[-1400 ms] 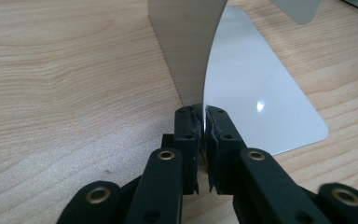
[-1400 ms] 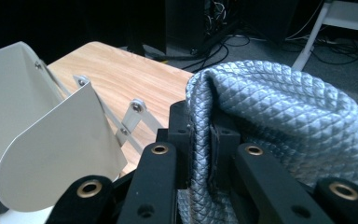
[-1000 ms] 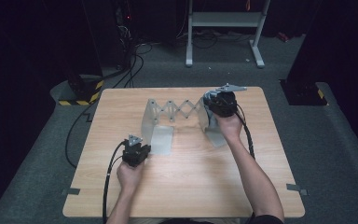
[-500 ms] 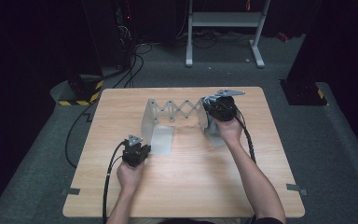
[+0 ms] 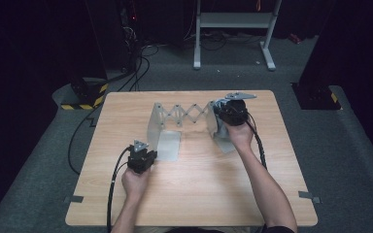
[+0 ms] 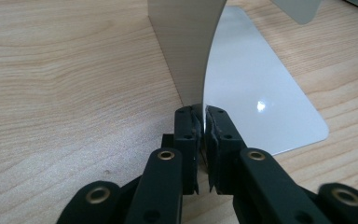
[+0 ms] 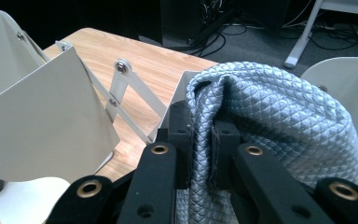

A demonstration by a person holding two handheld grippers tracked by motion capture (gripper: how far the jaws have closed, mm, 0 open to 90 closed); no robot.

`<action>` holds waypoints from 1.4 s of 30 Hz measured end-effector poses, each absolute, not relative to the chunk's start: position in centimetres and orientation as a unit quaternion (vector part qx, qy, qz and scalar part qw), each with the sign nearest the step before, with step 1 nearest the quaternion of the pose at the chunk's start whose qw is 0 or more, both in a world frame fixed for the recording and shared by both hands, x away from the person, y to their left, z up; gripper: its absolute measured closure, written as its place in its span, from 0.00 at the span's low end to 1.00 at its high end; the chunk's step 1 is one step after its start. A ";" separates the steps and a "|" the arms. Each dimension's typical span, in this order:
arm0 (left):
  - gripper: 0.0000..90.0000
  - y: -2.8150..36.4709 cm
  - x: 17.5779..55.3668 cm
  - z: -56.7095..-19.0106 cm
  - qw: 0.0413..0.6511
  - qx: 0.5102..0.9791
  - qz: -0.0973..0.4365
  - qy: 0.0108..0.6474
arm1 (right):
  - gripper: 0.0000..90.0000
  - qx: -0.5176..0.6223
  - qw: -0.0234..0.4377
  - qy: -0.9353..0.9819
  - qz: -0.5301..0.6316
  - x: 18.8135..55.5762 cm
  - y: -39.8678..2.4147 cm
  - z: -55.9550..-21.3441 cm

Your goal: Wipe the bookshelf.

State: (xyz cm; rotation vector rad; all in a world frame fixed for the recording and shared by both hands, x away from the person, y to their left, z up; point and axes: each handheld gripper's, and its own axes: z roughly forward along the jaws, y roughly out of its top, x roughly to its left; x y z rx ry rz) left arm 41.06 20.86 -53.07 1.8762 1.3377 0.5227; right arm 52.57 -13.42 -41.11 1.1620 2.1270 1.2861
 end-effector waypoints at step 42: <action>0.92 20.9 41.1 -53.1 0.380 0.734 0.204 0.524 | 0.92 0.420 0.168 0.765 0.459 52.0 -13.5 -42.8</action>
